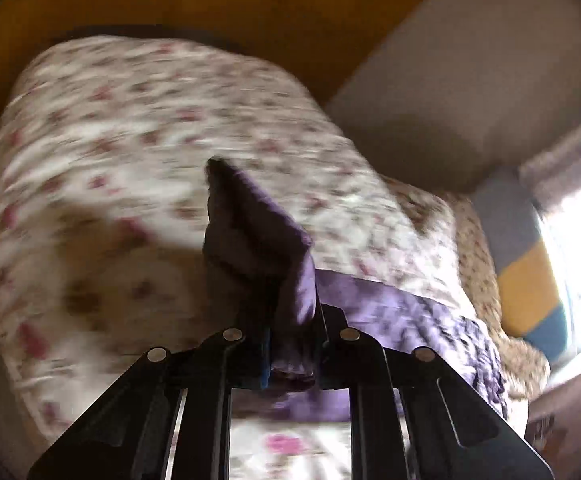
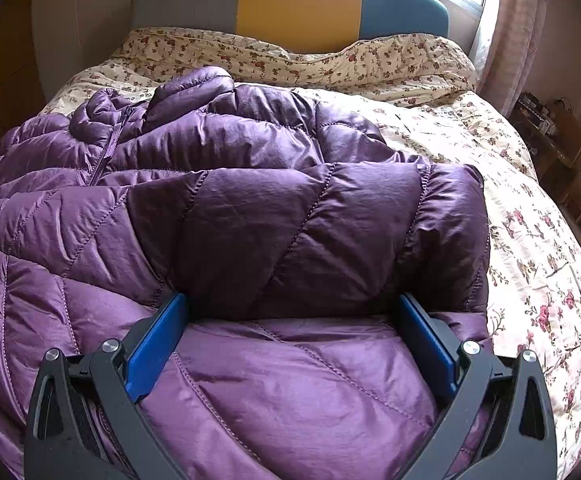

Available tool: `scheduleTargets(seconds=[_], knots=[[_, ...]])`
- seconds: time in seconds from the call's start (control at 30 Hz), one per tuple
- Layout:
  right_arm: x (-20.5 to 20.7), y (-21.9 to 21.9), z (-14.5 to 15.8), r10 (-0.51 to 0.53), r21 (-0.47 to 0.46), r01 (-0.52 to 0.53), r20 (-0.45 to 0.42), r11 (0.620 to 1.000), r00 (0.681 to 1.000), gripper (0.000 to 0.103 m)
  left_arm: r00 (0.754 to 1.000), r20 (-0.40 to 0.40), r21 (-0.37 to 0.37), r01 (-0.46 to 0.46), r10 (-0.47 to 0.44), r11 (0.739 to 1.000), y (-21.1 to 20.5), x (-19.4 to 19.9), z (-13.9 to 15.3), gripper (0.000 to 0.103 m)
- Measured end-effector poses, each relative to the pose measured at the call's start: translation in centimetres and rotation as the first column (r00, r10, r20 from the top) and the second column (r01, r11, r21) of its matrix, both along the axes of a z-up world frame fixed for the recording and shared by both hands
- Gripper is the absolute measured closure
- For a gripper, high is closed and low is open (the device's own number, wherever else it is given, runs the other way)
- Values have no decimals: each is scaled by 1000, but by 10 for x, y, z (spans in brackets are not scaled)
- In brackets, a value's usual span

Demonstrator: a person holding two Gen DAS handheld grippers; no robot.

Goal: Fold large clothes

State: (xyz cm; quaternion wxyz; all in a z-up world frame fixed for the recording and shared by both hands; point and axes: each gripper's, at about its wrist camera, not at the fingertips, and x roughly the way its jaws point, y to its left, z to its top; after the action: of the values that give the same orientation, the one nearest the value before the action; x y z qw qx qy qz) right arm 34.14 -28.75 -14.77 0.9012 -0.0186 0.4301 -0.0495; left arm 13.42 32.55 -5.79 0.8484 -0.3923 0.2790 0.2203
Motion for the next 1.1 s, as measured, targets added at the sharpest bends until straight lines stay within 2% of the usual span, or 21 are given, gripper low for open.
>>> scheduleTargets(seconds=[0.17,0.27,0.37,0.57,0.67,0.8,0.97,1.03,1.07,1.1], knots=[[0,-1,0,0,0,0,0,1000,1000,2,986,41,27,161,-162,987,-48,59,19,93],[-1,0,0,0,2,0,0,1000,1000,2,960,61,44,272,-274,961,-90,95,28,94],[0,-1,0,0,2,0,1,1000,1000,2,923,78,41,373,-376,927,-135,130,34,94],[-1,0,0,-1,6,1,2,1000,1000,2,816,113,12,569,-567,822,-231,183,39,94],[0,-1,0,-1,10,1,3,1000,1000,2,736,139,-2,669,-663,743,-283,200,39,94],[0,-1,1,-1,18,1,4,1000,1000,2,657,153,-18,749,-739,662,-329,213,34,94],[0,-3,1,1,22,-1,6,1000,1000,2,580,175,-56,813,-795,580,-368,225,25,94],[0,-3,0,1,22,-1,6,1000,1000,2,539,192,-81,841,-820,534,-379,229,18,94],[0,-3,0,1,22,-1,6,1000,1000,2,532,190,-85,846,-825,526,-383,232,15,94],[0,-2,1,1,22,-1,6,1000,1000,2,514,194,-93,857,-835,506,-394,236,12,94]])
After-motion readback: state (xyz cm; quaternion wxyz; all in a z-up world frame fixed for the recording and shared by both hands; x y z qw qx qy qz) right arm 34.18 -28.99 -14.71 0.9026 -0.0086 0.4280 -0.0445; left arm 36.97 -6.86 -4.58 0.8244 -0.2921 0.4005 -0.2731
